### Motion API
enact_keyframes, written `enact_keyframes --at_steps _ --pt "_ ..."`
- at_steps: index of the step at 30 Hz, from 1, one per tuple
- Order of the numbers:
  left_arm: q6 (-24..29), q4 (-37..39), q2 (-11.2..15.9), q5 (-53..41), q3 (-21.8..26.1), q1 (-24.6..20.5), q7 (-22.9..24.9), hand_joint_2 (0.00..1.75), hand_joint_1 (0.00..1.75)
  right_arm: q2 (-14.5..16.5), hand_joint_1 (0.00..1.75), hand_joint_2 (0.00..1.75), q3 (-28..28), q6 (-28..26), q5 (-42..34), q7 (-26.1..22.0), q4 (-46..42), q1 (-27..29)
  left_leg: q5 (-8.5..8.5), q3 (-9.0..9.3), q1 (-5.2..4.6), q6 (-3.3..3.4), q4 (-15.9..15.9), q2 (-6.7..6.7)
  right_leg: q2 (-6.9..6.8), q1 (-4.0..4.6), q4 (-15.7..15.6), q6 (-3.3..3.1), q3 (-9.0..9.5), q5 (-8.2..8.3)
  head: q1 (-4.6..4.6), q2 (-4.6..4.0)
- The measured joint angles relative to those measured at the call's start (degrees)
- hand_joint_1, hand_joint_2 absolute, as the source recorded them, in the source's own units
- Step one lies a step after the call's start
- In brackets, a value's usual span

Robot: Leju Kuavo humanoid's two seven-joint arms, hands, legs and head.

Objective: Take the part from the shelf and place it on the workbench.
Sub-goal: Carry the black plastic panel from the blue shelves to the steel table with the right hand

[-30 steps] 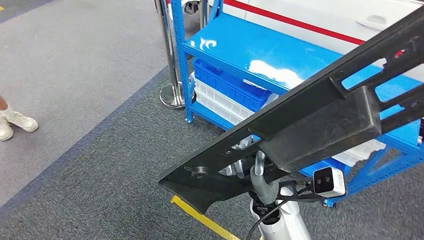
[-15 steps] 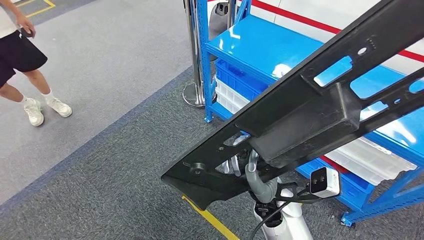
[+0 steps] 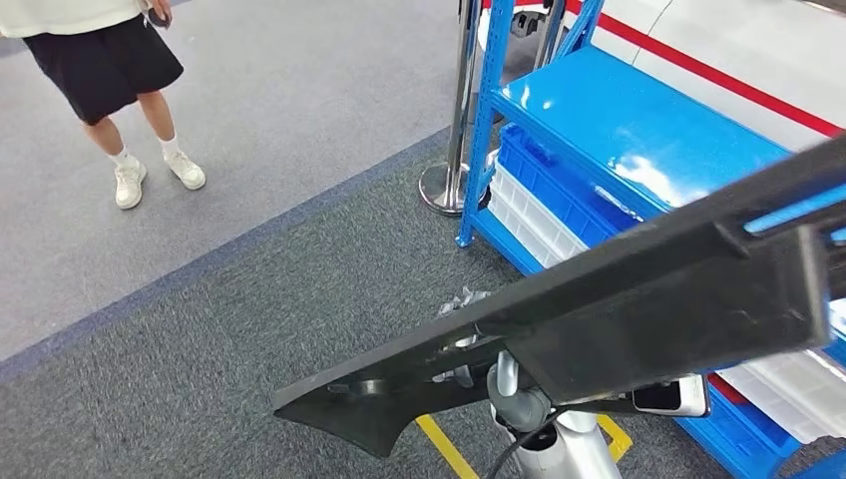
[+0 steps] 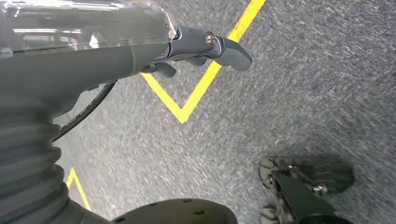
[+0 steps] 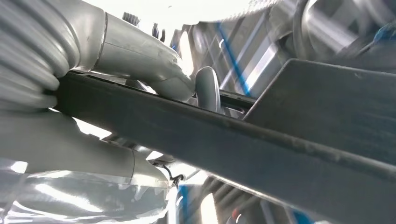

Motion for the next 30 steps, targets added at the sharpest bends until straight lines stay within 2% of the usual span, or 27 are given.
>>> enact_keyframes --at_steps 1,2,3,4,5,6,8,9,10,11,12,13,14,16,17,18,19,20,21,23,24,25,27,28,30 --pt "0.0 0.0 -0.1 0.1 0.0 -0.1 0.0 1.75 0.00 0.0 1.75 1.75 0.2 0.4 -0.2 -0.1 -0.5 -0.2 0.10 -0.07 0.05 0.17 0.0 -0.70 1.61 -0.12 3.8 0.16 -1.87 -1.88 0.05 0.00" --pt "0.0 0.0 -0.1 0.1 0.1 -0.1 -0.1 1.75 0.00 0.0 1.75 1.75 0.3 0.6 -0.4 -0.2 -0.9 -0.2 0.14 -0.16 0.06 0.23 0.0 -1.46 2.33 -0.23 7.5 0.29 -3.73 -3.30 0.10 0.00" --pt "0.0 0.0 -0.2 0.1 0.1 0.0 -0.1 1.75 0.00 0.0 1.75 1.75 0.4 0.8 -0.5 -0.3 -1.4 -0.3 0.14 -0.21 0.08 0.22 0.1 -2.30 2.60 -0.33 9.8 0.42 -5.03 -3.75 0.13 0.00" --pt "0.0 0.0 -0.2 0.1 0.1 0.1 -0.1 1.75 0.00 0.0 1.75 1.75 0.5 0.9 -0.6 -0.3 -1.8 -0.4 0.10 -0.24 0.12 0.17 0.3 -3.13 2.70 -0.45 10.2 0.52 -5.39 -3.06 0.12 0.00" --pt "0.0 0.0 -0.3 0.1 0.2 0.2 -0.1 1.75 0.00 0.0 1.75 1.75 0.6 1.0 -0.7 -0.3 -2.3 -0.6 0.02 -0.25 0.18 0.05 0.5 -3.99 2.85 -0.61 8.2 0.60 -4.63 -1.31 0.12 0.00" --pt "0.0 0.0 -0.3 0.0 0.2 0.3 0.0 1.75 0.00 0.0 1.75 1.75 0.6 1.0 -0.7 -0.3 -2.8 -0.8 -0.10 -0.27 0.26 -0.14 0.8 -4.85 3.43 -0.83 4.5 0.66 -2.99 1.02 0.13 0.00" --pt "0.1 0.0 -0.4 -0.1 0.2 0.3 0.0 1.75 0.00 0.0 1.75 1.75 0.7 0.9 -0.3 -0.3 -3.9 -1.2 -0.35 -0.60 0.34 -0.75 1.5 -6.38 6.25 -1.32 -2.4 0.76 0.12 3.86 0.11 0.00" --pt "0.0 0.0 -0.5 -0.2 0.2 0.3 0.0 1.75 0.00 0.0 1.75 1.75 0.7 0.7 -0.1 -0.4 -4.3 -1.3 -0.36 -0.88 0.38 -1.13 1.6 -6.99 7.27 -1.42 -4.2 0.72 0.85 4.30 0.09 0.00" --pt "0.0 0.0 -0.5 -0.3 0.2 0.4 0.0 1.75 0.00 0.0 1.75 1.75 0.8 0.6 0.2 -0.5 -4.7 -1.4 -0.29 -1.18 0.49 -1.54 1.7 -7.55 7.76 -1.34 -4.7 0.57 0.97 4.14 0.08 0.00" --pt "0.0 0.0 -0.5 -0.3 0.2 0.4 0.0 1.75 0.00 0.0 1.75 1.75 0.8 0.5 0.4 -0.6 -5.0 -1.4 -0.15 -1.46 0.61 -1.96 1.6 -8.14 7.12 -1.20 -4.9 0.28 0.98 4.31 0.07 0.00" --pt "0.0 0.0 -0.5 -0.3 0.2 0.5 0.0 1.75 0.00 -0.1 1.75 1.75 0.9 0.4 0.6 -0.8 -5.3 -1.5 -0.11 -1.62 0.72 -2.31 1.6 -8.08 6.38 -1.18 -5.1 -0.08 1.08 4.44 0.07 0.00" --pt "0.1 0.0 -0.5 -0.3 0.3 0.6 0.0 1.75 0.00 -0.1 1.75 1.75 0.9 0.3 0.8 -1.0 -5.5 -1.5 -0.41 -1.90 0.71 -2.61 2.0 -7.02 5.63 -1.17 -5.3 -0.51 1.26 4.53 -0.04 0.00" --pt "0.1 0.0 -0.5 -0.3 0.3 0.6 0.0 1.75 0.00 -0.1 1.75 1.75 1.0 0.2 0.9 -1.2 -5.8 -1.6 -1.33 -2.63 0.63 -2.89 3.5 -5.37 4.74 -1.20 -5.6 -0.92 1.44 4.59 -0.24 0.00" --pt "0.1 0.0 -0.4 -0.3 0.3 0.4 0.0 1.75 0.00 -0.1 1.75 1.75 1.1 0.1 1.1 -1.5 -6.1 -1.6 -4.78 -5.61 0.57 -3.34 9.7 -1.89 2.89 -0.99 -5.8 -1.51 1.61 4.48 -0.63 0.00" --pt "0.1 0.0 -0.4 -0.3 0.3 0.3 0.0 1.75 0.00 -0.1 1.75 1.75 1.2 0.0 1.1 -1.6 -6.2 -1.5 -6.58 -7.57 0.64 -3.55 13.7 -1.25 1.93 -0.85 -5.8 -1.65 1.61 4.40 -0.71 0.00" --pt "0.1 0.0 -0.4 -0.3 0.3 0.3 0.0 1.75 0.00 -0.1 1.75 1.75 1.2 -0.2 1.2 -1.6 -6.2 -1.5 -7.59 -9.01 0.70 -3.66 16.8 -1.03 0.98 -0.74 -5.8 -1.72 1.62 4.32 -0.71 0.00" --pt "0.1 0.0 -0.4 -0.3 0.3 0.3 0.0 1.75 0.00 -0.1 1.75 1.75 1.2 -0.3 1.2 -1.6 -6.2 -1.5 -7.52 -9.47 0.71 -3.69 17.8 -0.92 0.07 -0.67 -5.8 -1.72 1.64 4.25 -0.72 0.00" --pt "0.1 0.0 -0.3 -0.4 0.3 0.4 0.0 1.75 0.00 -0.1 1.75 1.75 1.2 -0.4 1.3 -1.7 -6.2 -1.5 -6.40 -8.68 0.70 -3.64 16.6 -0.73 -0.77 -0.60 -5.8 -1.69 1.72 4.17 -0.72 0.00" --pt "0.1 0.0 -0.3 -0.4 0.3 0.5 0.0 1.75 0.00 -0.1 1.75 1.75 1.2 -0.4 1.3 -1.8 -6.2 -1.5 -4.56 -6.75 0.65 -3.47 13.1 -0.20 -1.54 -0.55 -5.8 -1.62 1.85 4.06 -0.73 0.00" --pt "0.2 0.0 -0.2 -0.4 0.3 0.4 0.0 1.75 0.00 -0.1 1.75 1.75 1.2 -0.5 1.3 -1.9 -6.3 -1.5 -1.74 -2.36 0.20 -2.70 5.0 2.66 -2.83 -0.29 -5.8 -1.31 2.19 3.79 -0.69 0.00" --pt "0.2 0.0 -0.2 -0.5 0.3 0.3 -0.1 1.75 0.00 -0.1 1.75 1.75 1.2 -0.5 1.3 -2.0 -6.3 -1.5 -1.12 -1.09 -0.07 -2.22 2.6 3.65 -3.38 -0.14 -5.8 -1.07 2.33 3.68 -0.69 0.00" --pt "0.2 0.0 -0.2 -0.5 0.3 0.3 -0.1 1.75 0.00 -0.2 1.75 1.75 1.2 -0.5 1.3 -2.1 -6.4 -1.5 -1.05 -0.66 -0.33 -1.78 1.5 4.18 -3.91 -0.02 -5.8 -0.82 2.43 3.61 -0.67 0.00" --pt "0.2 0.0 -0.2 -0.5 0.3 0.4 -0.1 1.75 0.00 -0.2 1.75 1.75 1.2 -0.5 1.3 -2.3 -6.4 -1.5 -0.79 -0.75 -0.32 -1.08 1.2 2.77 -4.80 0.03 -6.0 -0.23 2.68 3.51 -0.69 0.00" --pt "0.2 0.0 -0.2 -0.5 0.3 0.5 -0.1 1.75 0.00 -0.2 1.75 1.75 1.2 -0.5 1.3 -2.5 -6.4 -1.5 -0.57 -0.63 -0.17 -0.76 0.8 2.09 -4.11 -0.06 -5.8 0.10 2.73 3.21 -0.63 0.00" --pt "0.2 0.0 -0.3 -0.5 0.3 0.3 -0.2 1.75 0.00 -0.2 1.75 1.75 1.2 -0.5 1.4 -2.8 -6.5 -1.5 -0.07 -0.28 0.20 -0.09 0.1 0.66 -0.78 -0.30 -2.4 0.60 1.36 0.94 -0.50 0.00"
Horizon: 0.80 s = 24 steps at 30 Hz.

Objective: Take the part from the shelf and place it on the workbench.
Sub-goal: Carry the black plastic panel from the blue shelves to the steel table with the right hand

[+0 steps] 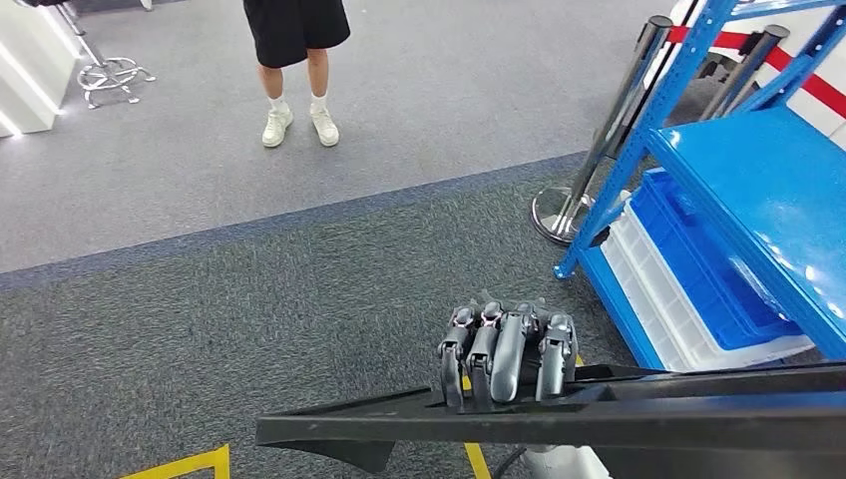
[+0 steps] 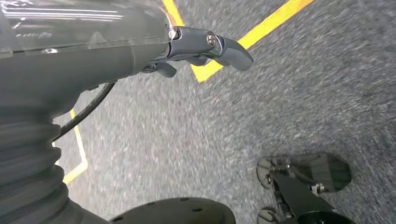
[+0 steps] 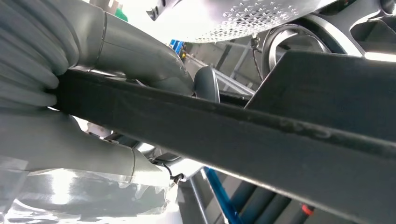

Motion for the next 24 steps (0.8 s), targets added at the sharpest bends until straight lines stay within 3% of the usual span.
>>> enact_keyframes --at_steps 1,2,3,4,5,6,8,10,12,13,15,16,17,19,20,21,22,24 --pt "0.0 0.0 -0.1 -0.1 0.0 -0.1 0.0 1.75 0.00 -0.1 1.75 1.75 0.0 0.0 0.1 -0.1 0.0 0.1 0.11 -0.02 0.00 0.17 -0.1 -0.74 1.90 -0.12 3.5 0.11 -1.64 -1.81 0.09 0.00" --pt "0.0 0.0 -0.1 -0.1 0.0 -0.2 0.0 1.75 0.00 -0.2 1.75 1.75 0.0 0.0 0.2 -0.2 0.0 0.3 0.16 -0.08 -0.01 0.28 0.0 -1.52 2.92 -0.16 7.4 0.17 -3.68 -3.58 0.14 0.00" --pt "0.0 0.0 -0.1 -0.2 0.0 -0.2 0.0 1.75 0.00 -0.3 1.75 1.75 0.0 0.0 0.3 -0.4 0.0 0.5 0.15 -0.12 -0.04 0.30 0.1 -2.39 3.32 -0.15 10.8 0.22 -5.51 -4.62 0.19 0.00" --pt "0.0 0.0 -0.1 -0.4 0.0 -0.1 0.0 1.75 0.00 -0.4 1.75 1.75 0.0 0.0 0.4 -0.5 0.0 0.8 0.14 -0.14 -0.05 0.30 0.2 -3.29 3.46 -0.16 12.4 0.24 -6.60 -4.53 0.19 0.00" --pt "0.0 0.0 -0.2 -0.5 0.0 -0.1 0.1 1.75 0.00 -0.5 1.75 1.75 0.0 0.0 0.5 -0.6 0.0 0.9 0.09 -0.15 -0.04 0.24 0.3 -4.20 3.55 -0.20 11.7 0.23 -6.59 -3.25 0.19 0.00" --pt "0.0 0.0 -0.2 -0.6 0.0 0.0 0.2 1.75 0.00 -0.5 1.75 1.75 0.0 0.0 0.7 -0.7 0.0 0.9 0.00 -0.14 -0.01 0.13 0.5 -5.15 3.86 -0.31 8.8 0.18 -5.49 -1.03 0.19 0.00" --pt "0.0 0.0 -0.2 -0.9 0.0 0.1 0.3 1.75 0.00 -0.6 1.75 1.75 0.0 0.1 1.0 -0.7 0.0 1.0 -0.25 -0.35 0.04 -0.26 1.1 -6.80 6.53 -0.70 1.0 0.13 -2.26 2.75 0.16 0.00" --pt "0.0 0.0 -0.2 -1.0 0.0 0.1 0.4 1.75 0.00 -0.7 1.75 1.75 0.0 0.1 1.3 -0.7 0.0 1.1 -0.33 -0.85 0.12 -0.87 1.4 -8.07 8.58 -0.87 -2.7 0.05 -0.80 3.75 0.15 0.00" --pt "0.0 0.0 -0.2 -1.1 0.0 0.3 0.4 1.75 0.00 -0.7 1.75 1.75 0.0 0.1 1.5 -0.7 -0.1 1.1 -0.20 -1.22 0.30 -1.62 1.2 -9.13 7.72 -0.73 -3.0 -0.40 -0.70 3.79 0.19 0.00" --pt "0.0 0.0 -0.2 -1.2 0.0 0.3 0.4 1.75 0.00 -0.7 1.75 1.75 0.0 0.1 1.7 -0.8 -0.1 1.1 -0.30 -1.32 0.31 -1.92 1.4 -8.59 7.03 -0.71 -3.3 -0.77 -0.48 3.86 0.16 0.00" --pt "0.0 0.0 -0.1 -1.2 0.0 0.2 0.4 1.75 0.00 -0.7 1.75 1.75 0.0 0.1 2.0 -0.8 -0.1 1.1 -1.98 -2.57 0.18 -2.47 4.1 -5.37 5.27 -0.77 -3.9 -1.54 0.08 3.93 -0.12 0.00" --pt "0.0 0.0 -0.1 -1.2 0.0 0.1 0.4 1.75 0.00 -0.7 1.75 1.75 0.0 0.2 2.1 -0.9 -0.2 1.2 -3.69 -4.02 0.19 -2.71 7.2 -3.36 4.33 -0.64 -4.0 -1.83 0.28 3.86 -0.27 0.00" --pt "0.0 0.0 -0.1 -1.2 0.0 -0.1 0.4 1.75 0.00 -0.7 1.75 1.75 0.0 0.2 2.1 -0.9 -0.2 1.3 -5.63 -5.98 0.26 -2.98 11.1 -2.24 3.36 -0.51 -4.0 -2.02 0.36 3.74 -0.40 0.00" --pt "0.0 0.0 -0.1 -1.1 0.0 -0.3 0.3 1.75 0.00 -0.7 1.75 1.75 0.0 0.3 2.3 -1.0 -0.2 1.5 -7.70 -9.04 0.44 -3.32 17.1 -1.66 1.42 -0.32 -3.9 -2.12 0.41 3.51 -0.42 0.00" --pt "0.0 0.0 -0.1 -1.0 0.0 -0.2 0.2 1.75 0.00 -0.7 1.75 1.75 0.0 0.4 2.3 -1.1 -0.1 1.5 -7.11 -9.05 0.48 -3.38 17.2 -1.52 0.52 -0.28 -3.9 -2.07 0.47 3.38 -0.42 0.00" --pt "0.1 0.0 0.0 -1.0 0.0 -0.1 0.2 1.75 0.00 -0.7 1.75 1.75 0.0 0.6 2.4 -1.1 -0.1 1.5 -5.54 -7.79 0.49 -3.36 14.8 -1.23 -0.30 -0.26 -3.9 -1.98 0.61 3.23 -0.43 0.00" --pt "0.1 0.0 0.0 -0.9 0.0 -0.1 0.1 1.75 0.00 -0.7 1.75 1.75 0.0 0.8 2.6 -1.2 -0.1 1.5 -3.51 -5.58 0.46 -3.24 10.8 -0.41 -1.04 -0.24 -3.8 -1.85 0.82 3.03 -0.43 0.00" --pt "0.3 0.0 0.0 -0.9 0.0 -0.2 0.1 1.75 0.00 -0.7 1.75 1.75 0.0 1.0 2.7 -1.2 0.0 1.4 -1.10 -1.74 0.00 -2.50 3.7 1.80 -2.33 0.01 -3.7 -1.43 1.21 2.62 -0.40 0.00"
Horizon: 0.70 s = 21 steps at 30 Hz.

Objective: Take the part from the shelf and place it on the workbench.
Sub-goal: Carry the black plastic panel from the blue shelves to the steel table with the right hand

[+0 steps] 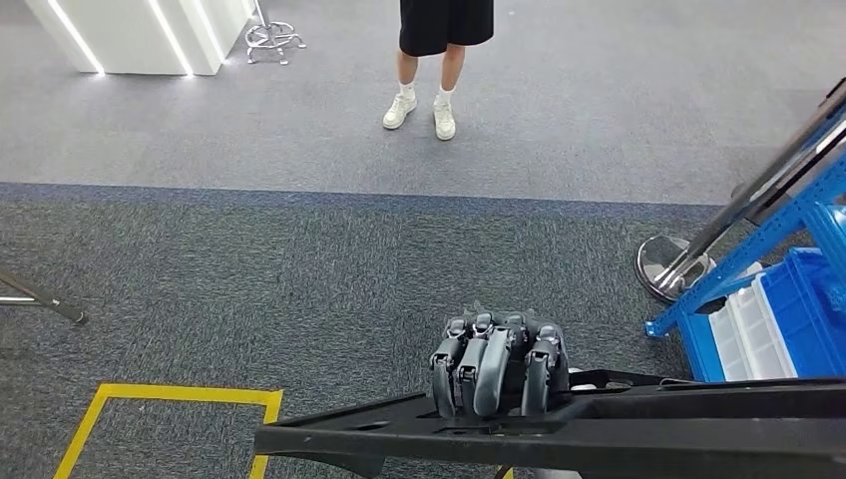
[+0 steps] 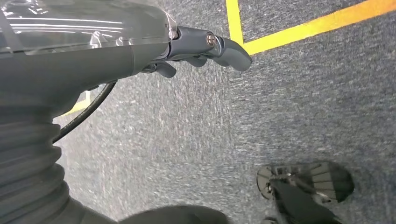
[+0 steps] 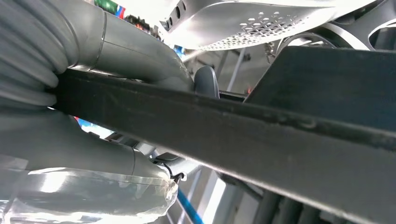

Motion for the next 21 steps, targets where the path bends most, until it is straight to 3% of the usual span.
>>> enact_keyframes --at_steps 2,4,6,8,10,11,12,13,15,17,21 --pt "0.1 0.0 0.0 0.0 0.0 0.0 0.1 1.75 0.00 0.0 1.75 1.75 0.0 0.1 0.1 0.0 0.1 -0.2 0.25 0.95 -0.47 0.94 -2.2 0.65 -1.03 0.24 0.0 0.52 0.21 -0.23 0.04 0.00" --pt "0.1 0.0 0.0 0.0 0.0 0.1 0.3 1.75 0.00 0.0 1.75 1.75 0.0 0.2 0.2 -0.1 0.4 -0.4 0.52 0.94 -0.40 1.66 -2.6 -0.66 -1.49 0.15 0.0 1.16 0.43 -0.45 0.04 0.00" --pt "0.2 0.0 0.0 -0.1 0.0 0.0 0.5 1.75 0.00 0.0 1.75 1.75 0.0 0.3 0.2 -0.1 0.5 -0.7 0.82 1.24 -0.12 2.36 -3.1 -1.94 1.04 -0.14 2.0 1.70 -0.20 -1.92 0.09 0.00" --pt "0.3 0.0 0.0 -0.1 0.0 -0.1 0.7 1.75 0.00 -0.1 1.75 1.75 0.0 0.3 0.2 -0.1 0.7 -0.7 0.98 1.38 0.00 2.84 -3.3 -3.24 4.56 -0.36 8.4 1.88 -3.34 -5.28 0.26 0.00" --pt "0.7 0.0 -0.1 -0.2 0.0 0.0 0.8 1.75 0.00 -0.4 1.75 1.75 0.0 0.3 0.3 -0.1 1.0 -0.5 0.97 1.34 -0.08 2.99 -3.2 -4.79 5.66 -0.38 15.5 1.92 -7.30 -7.56 0.40 0.00" --pt "1.0 0.0 -0.1 -0.2 0.0 0.2 0.9 1.75 0.00 -0.4 1.75 1.75 0.0 0.3 0.4 -0.1 1.2 -0.5 0.96 1.34 -0.11 2.98 -3.1 -5.66 5.79 -0.40 16.6 1.90 -8.24 -7.13 0.40 0.00" --pt "1.3 0.0 -0.1 -0.4 0.0 0.3 1.1 1.75 0.00 -0.5 1.75 1.75 0.0 0.3 0.5 -0.1 1.3 -0.5 0.93 1.35 -0.12 2.95 -3.0 -6.57 5.94 -0.43 15.4 1.81 -8.03 -5.56 0.40 0.00" --pt "1.8 0.0 -0.1 -0.5 0.0 0.4 1.2 1.75 0.00 -0.5 1.75 1.75 0.0 0.3 0.5 -0.1 1.4 -0.5 0.88 1.38 -0.10 2.89 -2.9 -7.49 6.45 -0.48 12.1 1.67 -6.77 -3.20 0.40 0.00" --pt "2.7 0.0 -0.2 -0.9 0.0 0.4 1.3 1.75 0.00 -0.6 1.75 1.75 0.0 0.3 0.5 -0.1 1.4 -0.5 0.77 1.20 -0.04 2.57 -2.6 -9.21 9.33 -0.74 4.3 1.39 -3.52 0.37 0.38 0.00" --pt "3.4 0.0 -0.3 -1.0 0.0 0.3 1.3 1.75 0.00 -0.6 1.75 1.75 0.0 0.2 0.5 -0.1 1.5 -0.5 0.73 0.87 0.00 2.16 -2.3 -10.33 11.45 -0.92 0.6 1.36 -2.08 1.22 0.38 0.00" --pt "3.6 0.0 -0.3 -1.1 0.0 0.3 1.3 1.75 0.00 -0.6 1.75 1.75 0.0 0.2 0.5 -0.1 1.5 -0.5 0.75 0.75 0.00 1.98 -2.3 -10.67 11.30 -0.91 0.5 1.46 -2.07 1.25 0.40 0.00"
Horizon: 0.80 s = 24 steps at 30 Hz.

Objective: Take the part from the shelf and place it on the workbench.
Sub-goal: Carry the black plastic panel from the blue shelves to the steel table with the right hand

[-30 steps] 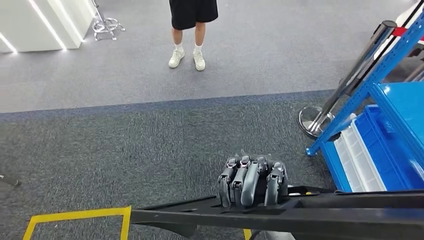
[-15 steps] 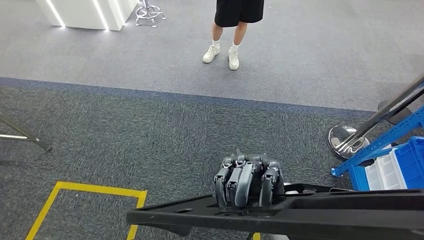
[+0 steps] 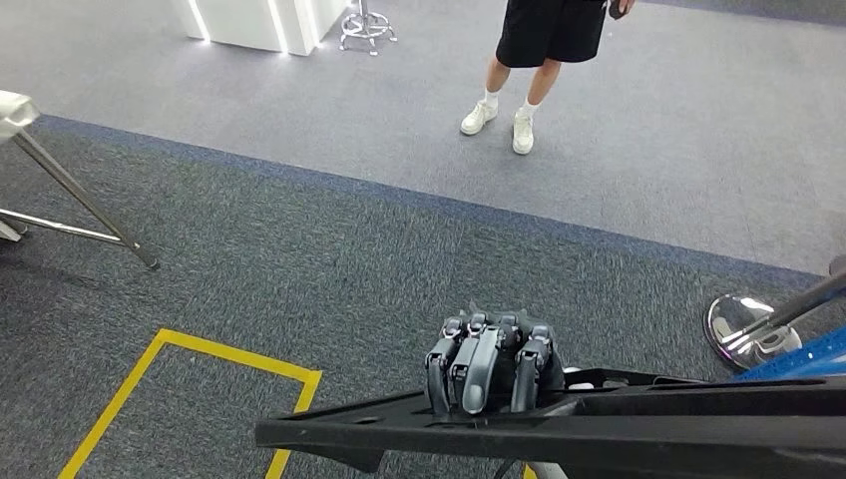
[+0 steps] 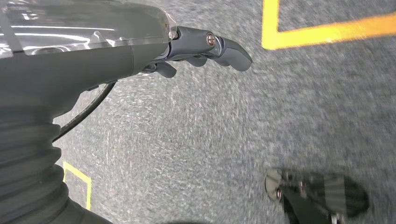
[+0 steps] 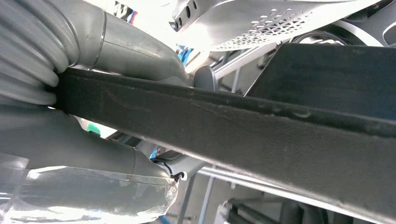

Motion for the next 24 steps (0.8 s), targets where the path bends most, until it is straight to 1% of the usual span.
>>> enact_keyframes --at_steps 3,4,6,7,8,9,10,11,12,13,14,15,16,17,18,19,20,21,22,23,24 --pt "0.1 0.0 0.0 0.0 0.0 0.0 0.0 1.75 0.00 0.0 1.75 1.75 0.0 0.0 0.0 0.0 0.0 0.0 0.04 -0.05 0.05 -0.08 0.0 -0.07 -0.16 0.05 0.0 0.00 0.00 0.00 0.02 0.00" --pt "0.2 0.0 0.0 -0.1 0.0 0.0 0.0 1.75 0.00 0.0 1.75 1.75 0.0 0.0 0.0 0.0 0.0 0.0 0.06 -0.10 0.15 -0.22 -0.1 -0.21 -0.35 0.14 0.0 -0.05 0.00 -0.01 0.01 0.00" --pt "0.5 0.0 0.0 -0.2 0.0 0.2 0.0 1.75 0.00 0.0 1.75 1.75 0.0 0.0 0.0 0.0 0.0 -0.1 0.16 -0.28 0.37 -0.67 -0.3 -0.84 -0.99 0.34 0.0 -0.29 0.09 0.00 -0.02 0.00" --pt "0.7 0.0 0.0 -0.2 0.0 0.3 0.1 1.75 0.00 0.0 1.75 1.75 0.0 0.0 0.0 0.0 0.0 -0.1 0.18 -0.36 0.40 -0.99 -0.4 -1.26 -1.56 0.29 -0.2 -0.51 0.23 0.07 -0.05 0.00" --pt "1.0 0.0 0.0 -0.3 0.0 0.3 0.1 1.75 0.00 0.0 1.75 1.75 0.0 0.0 0.0 0.0 0.0 -0.1 -1.01 -1.31 0.32 -1.30 1.5 0.41 -2.72 0.27 -0.6 -0.96 0.53 0.14 -0.17 0.00" --pt "1.4 0.0 0.0 -0.3 0.0 0.3 0.2 1.75 0.00 0.0 1.75 1.75 0.0 0.0 0.0 0.0 0.1 -0.1 -2.58 -3.20 0.37 -1.73 5.4 2.57 -4.77 0.30 -0.9 -1.35 0.84 0.11 -0.31 0.00" --pt "1.7 0.0 0.0 -0.4 0.0 0.3 0.4 1.75 0.00 0.0 1.75 1.75 0.0 0.0 0.0 0.0 0.2 -0.1 -3.56 -4.38 0.44 -2.06 8.1 4.99 -6.83 0.34 -1.2 -1.64 1.14 0.00 -0.46 0.00" --pt "2.1 0.0 0.0 -0.6 -0.1 0.3 0.5 1.75 0.00 0.0 1.75 1.75 0.0 0.0 0.1 0.0 0.3 -0.1 -3.89 -4.79 0.58 -2.32 9.4 7.74 -8.88 0.51 -1.3 -1.81 1.43 -0.21 -0.59 0.00" --pt "2.3 0.0 0.0 -0.7 -0.1 0.3 0.5 1.75 0.00 0.0 1.75 1.75 0.0 0.0 0.1 0.0 0.3 -0.1 -2.82 -3.70 0.68 -2.40 7.4 9.30 -10.39 0.63 -1.2 -1.64 1.64 -0.46 -0.60 0.00" --pt "2.5 0.0 0.0 -0.8 -0.1 0.3 0.5 1.75 0.00 0.0 1.75 1.75 0.0 0.0 0.2 0.0 0.3 -0.1 -1.45 -1.61 0.53 -2.11 3.6 10.62 -11.08 0.77 -1.2 -1.40 1.83 -0.66 -0.59 0.00" --pt "2.6 0.0 0.0 -0.8 -0.1 0.2 0.5 1.75 0.00 0.0 1.75 1.75 0.0 -0.1 0.3 0.0 0.3 -0.2 -0.66 -0.18 0.34 -1.70 0.9 11.61 -11.64 0.91 -1.1 -1.12 1.99 -0.81 -0.56 0.00" --pt "2.9 0.0 0.0 -0.9 -0.1 0.2 0.5 1.75 0.00 0.0 1.75 1.75 0.0 -0.1 0.4 0.0 0.3 -0.2 -0.53 0.40 0.12 -1.25 -0.3 12.17 -12.16 1.01 -1.1 -0.82 2.13 -0.92 -0.53 0.00" --pt "3.1 0.0 0.0 -0.9 -0.1 0.1 0.5 1.75 0.00 0.0 1.75 1.75 0.0 -0.1 0.5 0.0 0.3 -0.2 -0.58 0.30 -0.08 -0.81 -0.3 11.77 -12.66 1.06 -1.2 -0.52 2.25 -0.98 -0.50 0.00" --pt "3.4 0.0 0.0 -1.0 -0.1 0.1 0.5 1.75 0.00 0.1 1.75 1.75 0.0 -0.1 0.5 0.0 0.3 -0.2 -0.53 0.31 -0.10 -0.43 -0.5 11.03 -13.13 1.00 -1.2 -0.18 2.43 -1.07 -0.49 0.00" --pt "3.8 0.0 0.0 -1.1 -0.2 0.2 0.6 1.75 0.00 0.1 1.75 1.75 0.0 -0.2 0.6 0.0 0.3 -0.3 -0.43 0.44 -0.04 -0.10 -0.8 10.33 -12.72 0.83 -1.0 0.19 2.59 -1.35 -0.47 0.00" --pt "4.2 0.0 0.0 -1.2 -0.2 0.1 0.6 1.75 0.00 0.1 1.75 1.75 0.0 -0.2 0.6 0.0 0.2 -0.3 -0.26 0.60 0.08 0.27 -1.0 9.66 -11.45 0.65 -0.1 0.48 2.37 -2.13 -0.44 0.00" --pt "4.6 0.0 0.0 -1.3 -0.3 0.1 0.6 1.75 0.00 0.1 1.75 1.75 0.0 -0.3 0.7 0.0 0.2 -0.4 -0.08 0.82 0.25 0.62 -1.3 8.98 -9.69 0.50 1.9 0.71 1.55 -3.47 -0.37 0.00" --pt "5.0 0.0 0.0 -1.4 -0.3 0.0 0.6 1.75 0.00 0.0 1.75 1.75 0.0 -0.3 0.7 0.0 0.1 -0.3 0.05 0.85 0.32 0.88 -1.4 8.31 -7.66 0.36 5.1 0.84 0.03 -5.24 -0.28 0.00" --pt "5.4 0.0 0.0 -1.4 -0.4 -0.1 0.6 1.75 0.00 0.0 1.75 1.75 0.0 -0.3 0.8 0.0 0.0 -0.1 0.11 0.80 0.31 1.07 -1.4 7.56 -6.38 0.35 9.3 0.88 -2.10 -7.17 -0.22 0.00" --pt "5.6 0.0 0.0 -1.3 -0.4 -0.2 0.6 1.75 0.00 -0.1 1.75 1.75 0.0 -0.3 0.8 0.0 0.0 0.0 0.12 0.76 0.27 1.16 -1.3 6.72 -5.81 0.36 13.0 0.93 -4.12 -8.52 -0.16 0.00" --pt "5.6 0.0 -0.1 -1.3 -0.4 -0.2 0.7 1.75 0.00 -0.2 1.75 1.75 0.0 -0.3 0.8 0.0 0.0 0.2 0.11 0.76 0.23 1.18 -1.3 5.80 -5.58 0.36 15.4 0.93 -5.54 -8.85 -0.15 0.00"
